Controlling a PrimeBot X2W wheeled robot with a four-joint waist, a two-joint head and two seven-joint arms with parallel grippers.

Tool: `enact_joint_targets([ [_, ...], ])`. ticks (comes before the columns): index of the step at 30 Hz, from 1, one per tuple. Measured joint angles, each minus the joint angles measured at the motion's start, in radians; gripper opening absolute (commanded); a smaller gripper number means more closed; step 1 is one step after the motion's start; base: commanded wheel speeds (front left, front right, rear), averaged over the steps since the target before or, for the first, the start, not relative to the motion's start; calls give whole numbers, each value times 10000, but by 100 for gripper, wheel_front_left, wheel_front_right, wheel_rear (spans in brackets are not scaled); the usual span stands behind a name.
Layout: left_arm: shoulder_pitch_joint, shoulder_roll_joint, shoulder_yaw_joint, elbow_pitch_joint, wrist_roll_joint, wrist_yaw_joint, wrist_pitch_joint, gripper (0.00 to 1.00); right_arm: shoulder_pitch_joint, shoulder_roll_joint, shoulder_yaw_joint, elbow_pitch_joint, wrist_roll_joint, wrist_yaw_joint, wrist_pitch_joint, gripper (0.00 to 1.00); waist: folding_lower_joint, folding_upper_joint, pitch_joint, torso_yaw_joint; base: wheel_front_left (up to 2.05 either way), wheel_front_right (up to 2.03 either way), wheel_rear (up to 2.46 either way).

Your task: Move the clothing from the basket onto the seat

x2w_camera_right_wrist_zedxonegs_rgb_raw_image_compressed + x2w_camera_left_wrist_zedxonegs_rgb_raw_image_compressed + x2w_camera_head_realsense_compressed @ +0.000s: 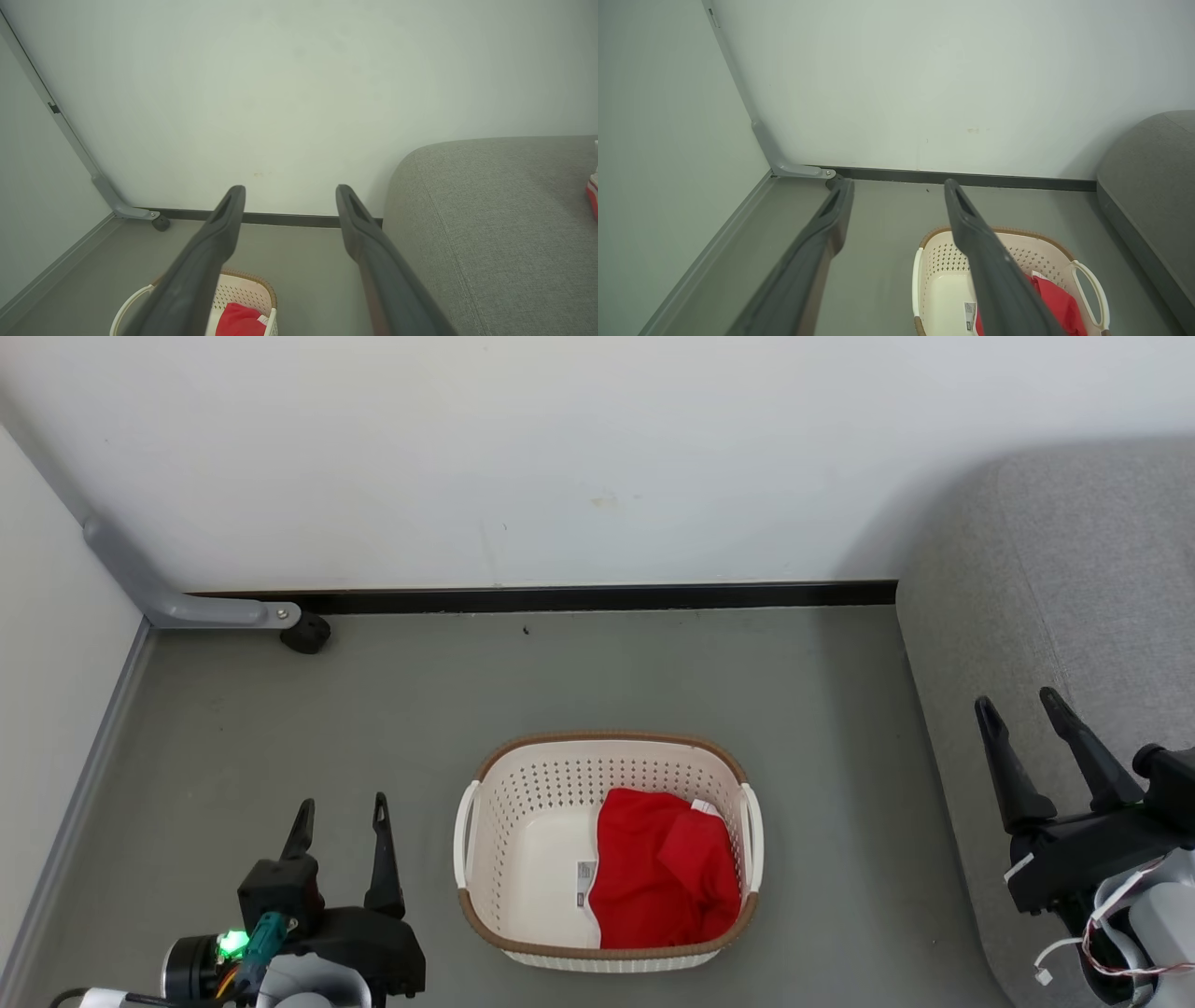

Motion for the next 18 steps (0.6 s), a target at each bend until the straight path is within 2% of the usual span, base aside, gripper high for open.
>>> enact_joint_targets([
  [7,615,-211,646,-548,593,0,0,100,421,180,8,-75,-267,-119,0,100,0,1,-60,-36,0,0,0],
  [18,1045,-376,988,-1260,1139,0,0,100,408,242,-94,-330,-491,-161,0,100,0,1,65,-129,0,0,0],
])
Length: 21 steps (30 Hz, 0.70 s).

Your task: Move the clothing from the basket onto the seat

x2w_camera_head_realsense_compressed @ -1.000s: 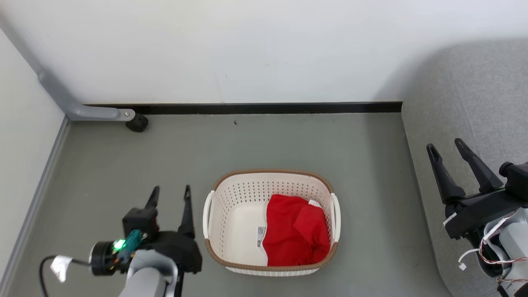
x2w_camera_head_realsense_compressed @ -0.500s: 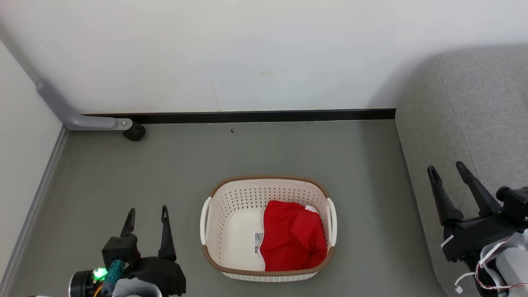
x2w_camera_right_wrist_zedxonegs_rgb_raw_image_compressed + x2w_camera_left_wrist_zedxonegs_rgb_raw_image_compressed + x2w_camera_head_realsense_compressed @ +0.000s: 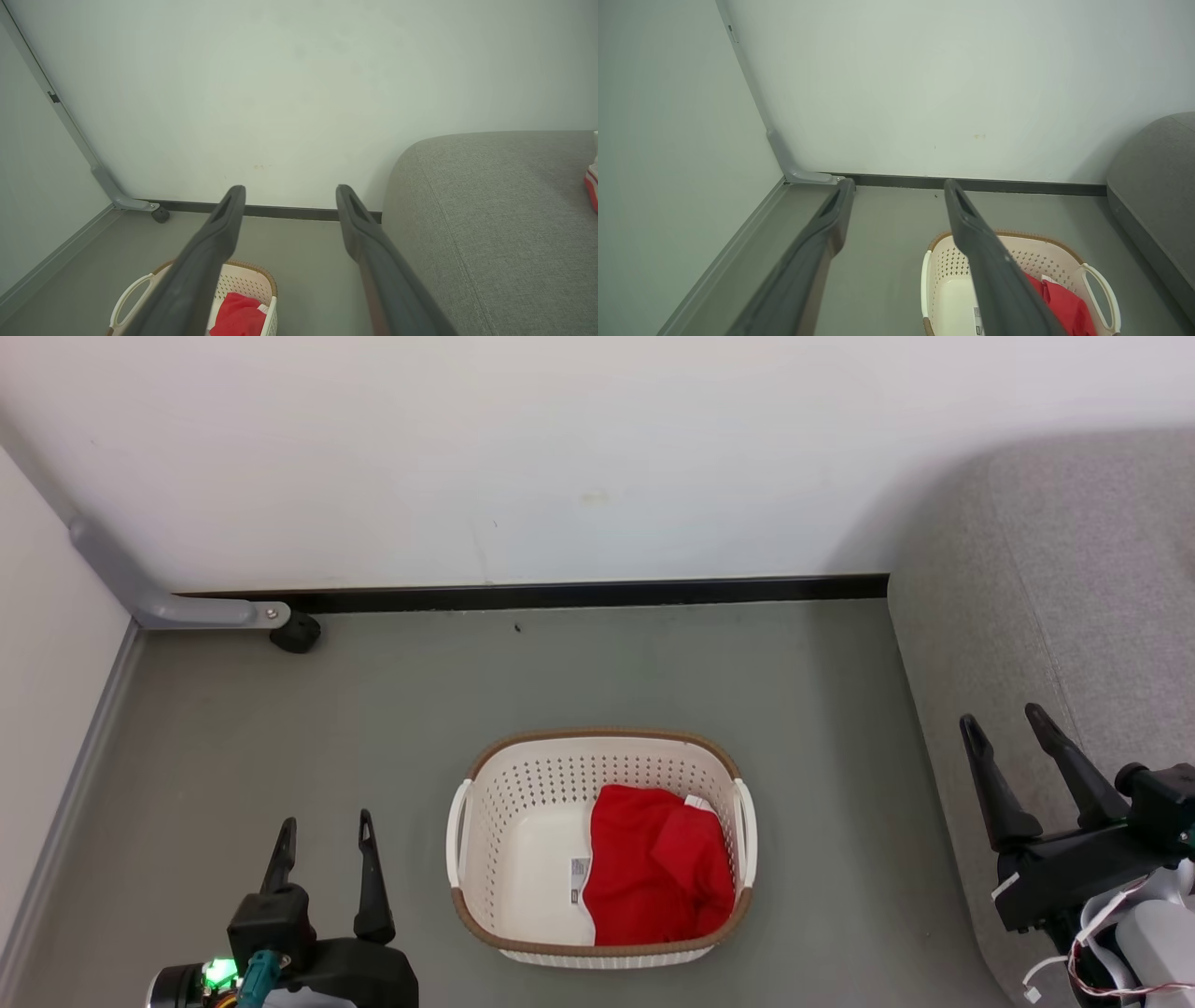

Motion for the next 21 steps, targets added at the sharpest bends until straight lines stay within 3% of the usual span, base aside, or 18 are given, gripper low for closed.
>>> enact_joint_targets([
  [12,60,-88,-677,-288,132,0,0,100,-163,-27,-370,-589,-84,82,0,100,1,0,707,-175,0,0,0],
  [21,-234,-81,-2681,-314,-1003,0,0,100,-990,-167,-537,-1189,-234,274,-2,100,2,1,1721,-351,0,0,0],
])
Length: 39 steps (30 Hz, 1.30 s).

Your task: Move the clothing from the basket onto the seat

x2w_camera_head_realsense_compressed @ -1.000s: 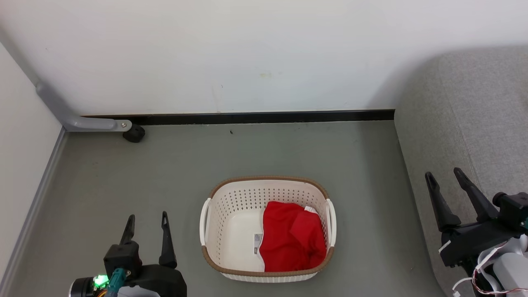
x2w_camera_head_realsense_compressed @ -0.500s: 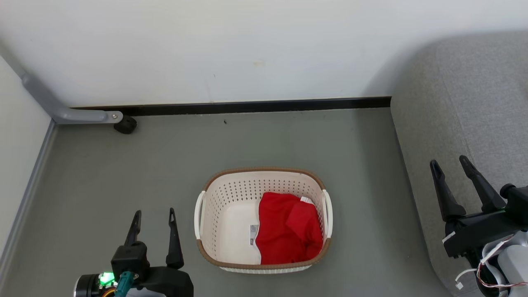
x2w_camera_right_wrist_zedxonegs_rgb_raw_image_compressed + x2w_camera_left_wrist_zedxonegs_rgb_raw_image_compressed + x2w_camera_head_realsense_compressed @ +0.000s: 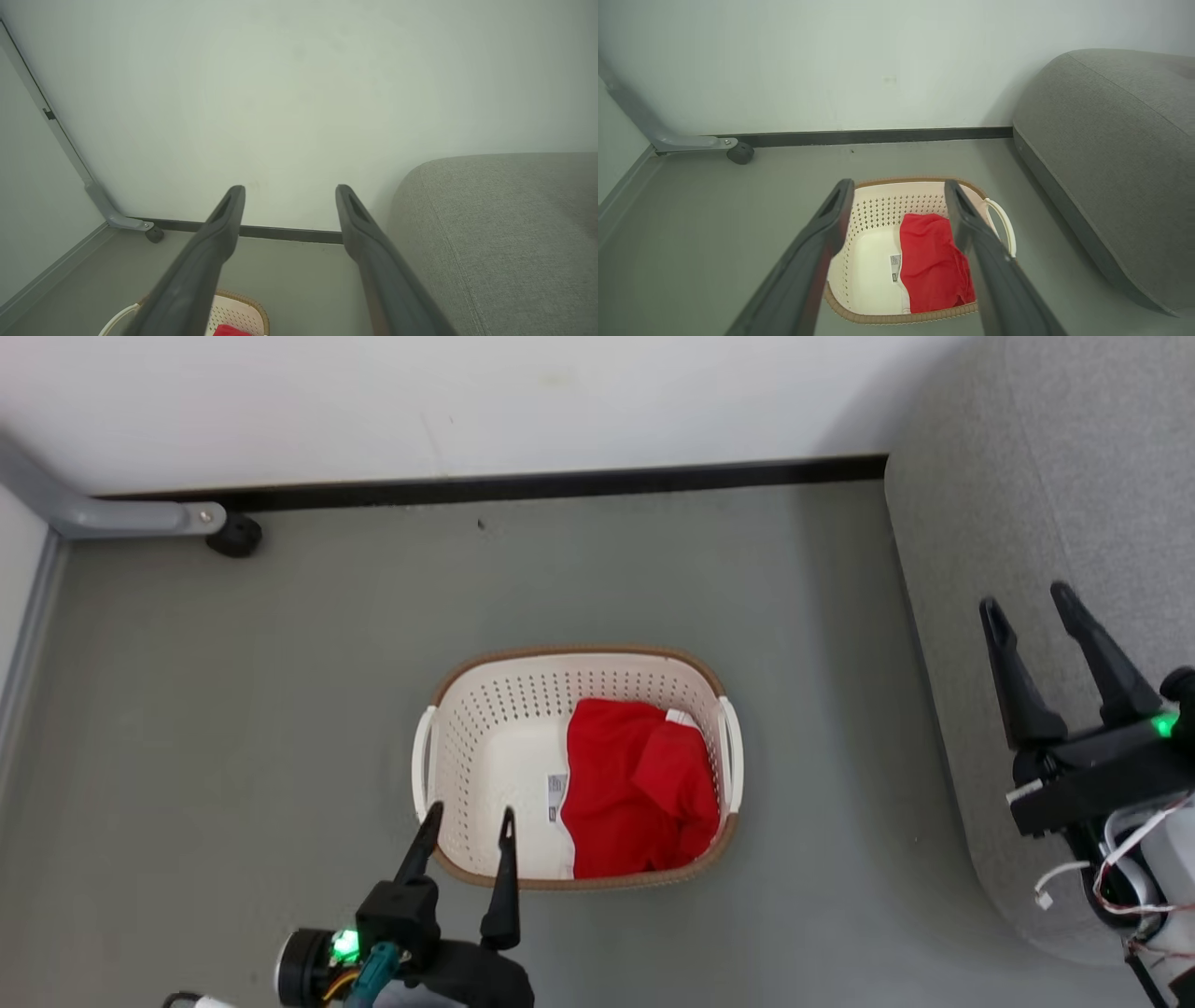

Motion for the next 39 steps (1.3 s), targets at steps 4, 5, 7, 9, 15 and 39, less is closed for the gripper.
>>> enact_joint_targets([
  [4,-535,4,-539,67,-349,0,0,100,-377,-13,-21,-238,-52,90,2,100,1,0,529,-131,0,0,0],
  [5,-711,4,-660,104,-424,0,0,100,-425,-19,-29,-299,-52,96,0,100,1,0,663,-168,0,0,0],
  [7,-896,2,-769,150,-543,0,0,100,-478,-29,-42,-357,-52,98,0,100,1,0,797,-204,0,0,0],
  [9,-1276,6,-1012,290,-721,0,0,100,-591,-58,-88,-470,-52,173,0,100,1,0,1073,-282,0,0,0],
  [15,-2366,-6,-1444,890,-899,0,0,100,-962,-151,-245,-817,-50,257,0,100,1,1,1915,-521,0,0,0],
  [39,-6746,-31,-2180,3428,-1939,0,995,100,-2349,-198,-468,-2694,-50,433,-2,100,0,1,5405,-1398,0,0,0],
])
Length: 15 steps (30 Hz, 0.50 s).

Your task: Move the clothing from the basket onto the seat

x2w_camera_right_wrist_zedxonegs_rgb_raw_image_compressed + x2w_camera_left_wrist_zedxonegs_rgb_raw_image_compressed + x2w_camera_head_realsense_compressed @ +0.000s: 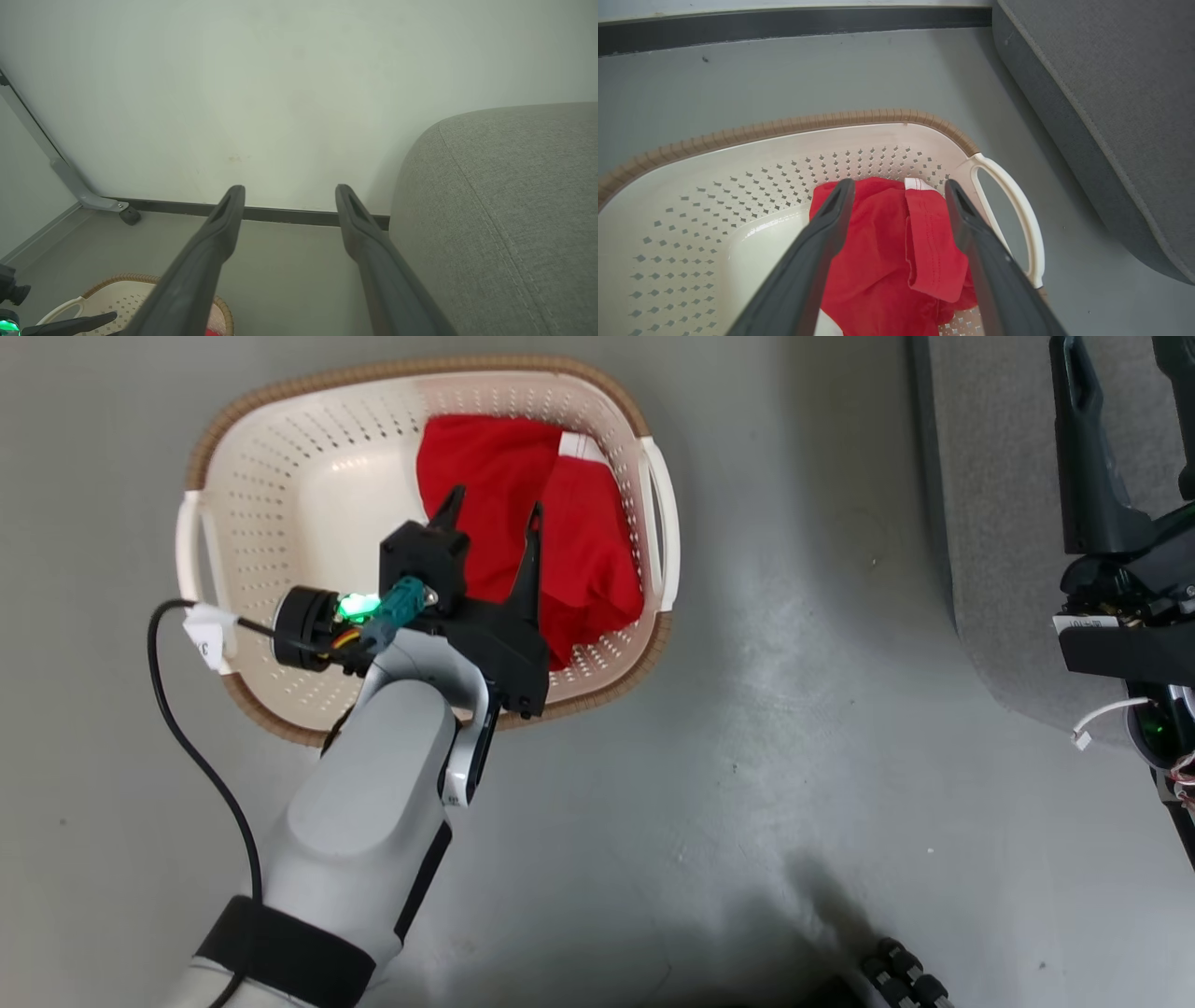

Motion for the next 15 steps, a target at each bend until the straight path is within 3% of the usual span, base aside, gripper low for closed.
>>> enact_joint_targets([
  [15,-1469,4,-546,1258,-911,-113,991,100,-702,-102,702,-840,115,2,0,100,-1,-1,1625,-476,0,0,0],
])
